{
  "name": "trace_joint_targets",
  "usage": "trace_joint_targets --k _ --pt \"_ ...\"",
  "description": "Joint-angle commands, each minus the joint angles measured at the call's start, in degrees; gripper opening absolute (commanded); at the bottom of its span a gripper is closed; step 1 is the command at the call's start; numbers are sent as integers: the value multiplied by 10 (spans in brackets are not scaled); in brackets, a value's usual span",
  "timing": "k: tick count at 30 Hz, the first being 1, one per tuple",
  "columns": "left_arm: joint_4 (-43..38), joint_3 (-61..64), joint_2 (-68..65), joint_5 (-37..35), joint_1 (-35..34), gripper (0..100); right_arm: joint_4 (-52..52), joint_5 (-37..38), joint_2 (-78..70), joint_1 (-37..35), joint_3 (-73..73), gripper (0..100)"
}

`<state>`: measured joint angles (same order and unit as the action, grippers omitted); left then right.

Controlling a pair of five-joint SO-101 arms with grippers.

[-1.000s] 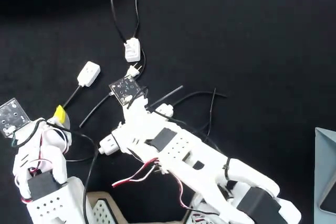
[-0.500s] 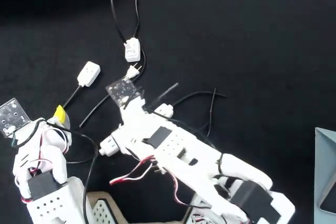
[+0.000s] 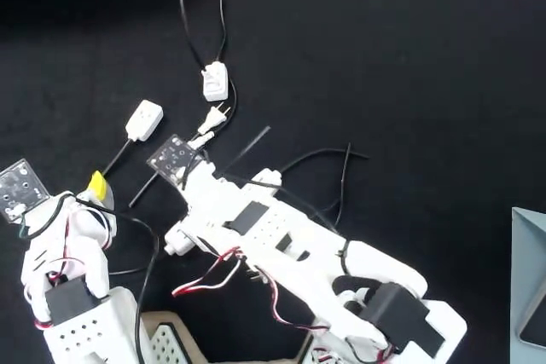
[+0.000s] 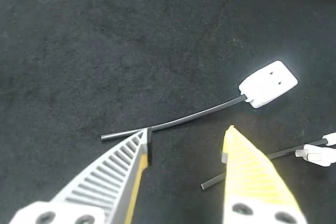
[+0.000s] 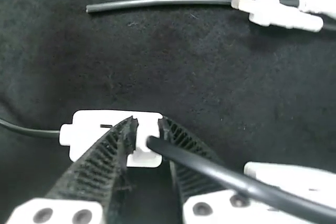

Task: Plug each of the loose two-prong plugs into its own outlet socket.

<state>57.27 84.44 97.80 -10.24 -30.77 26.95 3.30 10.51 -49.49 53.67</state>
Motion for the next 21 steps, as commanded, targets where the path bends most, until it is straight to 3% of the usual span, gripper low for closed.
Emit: trace_joint_targets --k 1,10,17,21 --pt "-12 0 4 6 -7 232 -1 33 -27 -4 5 11" --pt "-13 -6 4 6 -3 236 19 36 16 -1 -19 18" --pt "-13 -6 4 62 -2 236 197 33 172 -1 -93 271" --pt "-12 -7 4 62 19 236 286 33 255 -1 -142 304"
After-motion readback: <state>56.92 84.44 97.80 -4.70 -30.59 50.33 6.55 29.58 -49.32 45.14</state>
